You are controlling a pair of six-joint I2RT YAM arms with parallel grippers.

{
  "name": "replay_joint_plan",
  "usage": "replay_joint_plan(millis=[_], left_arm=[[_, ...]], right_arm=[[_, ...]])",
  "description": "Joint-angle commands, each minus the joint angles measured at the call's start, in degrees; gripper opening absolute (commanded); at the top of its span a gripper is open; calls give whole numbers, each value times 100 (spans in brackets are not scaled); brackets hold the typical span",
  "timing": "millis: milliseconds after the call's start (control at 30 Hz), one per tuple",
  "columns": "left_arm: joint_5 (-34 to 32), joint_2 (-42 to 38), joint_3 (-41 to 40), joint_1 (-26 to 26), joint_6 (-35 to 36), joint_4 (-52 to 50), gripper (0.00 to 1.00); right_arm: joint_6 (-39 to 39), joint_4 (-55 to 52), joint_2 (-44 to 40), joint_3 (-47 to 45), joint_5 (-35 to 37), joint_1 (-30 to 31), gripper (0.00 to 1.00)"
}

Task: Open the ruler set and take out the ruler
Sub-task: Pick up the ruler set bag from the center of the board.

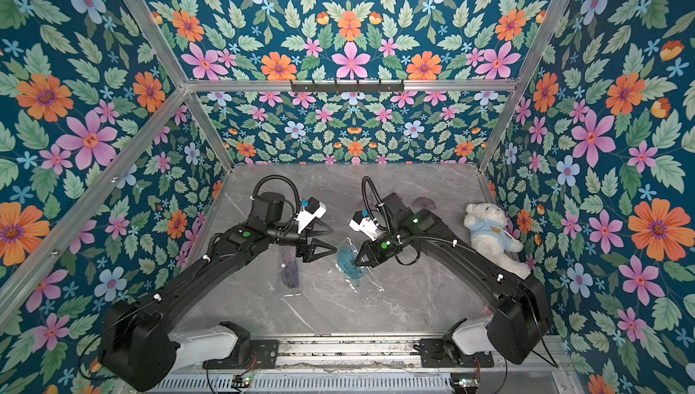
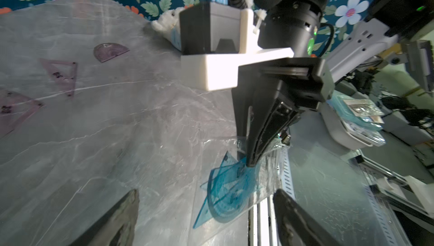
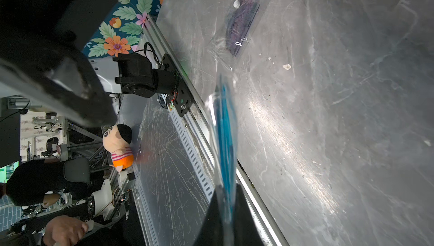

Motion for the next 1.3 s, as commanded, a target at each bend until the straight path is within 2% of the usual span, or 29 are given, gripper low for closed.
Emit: replay_joint_plan(millis=[0, 233, 467, 600, 733, 867, 933, 1000, 1133, 1267], left_arm=[[613, 177, 165, -60, 247, -451, 90], [840, 318, 134, -187, -200, 22, 86], [981, 422, 128, -340, -317, 31, 76], [989, 377, 35, -361, -499, 191, 64], [951, 353, -39, -390, -761, 432, 41], [885, 352, -83, -399, -883, 520, 31], [858, 360, -94, -398, -908, 528, 20], [809, 368, -101, -394, -949, 541, 11], [739, 374, -89, -399, -1087, 602, 2], [628, 426, -42, -399, -1222, 598, 0]], right_arm=[[-145, -101, -77, 70, -276, 20, 7], [-158, -156, 87, 261, -281, 191, 8], [-123, -51, 12, 310, -178, 224, 8], [-75, 42, 23, 309, -183, 225, 8], [-52, 85, 77, 326, -191, 222, 8], [-29, 121, 61, 315, -144, 224, 9], [-26, 121, 48, 316, -109, 225, 10], [-18, 126, 29, 306, -51, 225, 14], [-9, 121, -29, 307, 110, 225, 33], [-9, 129, -207, 303, 500, 224, 46]])
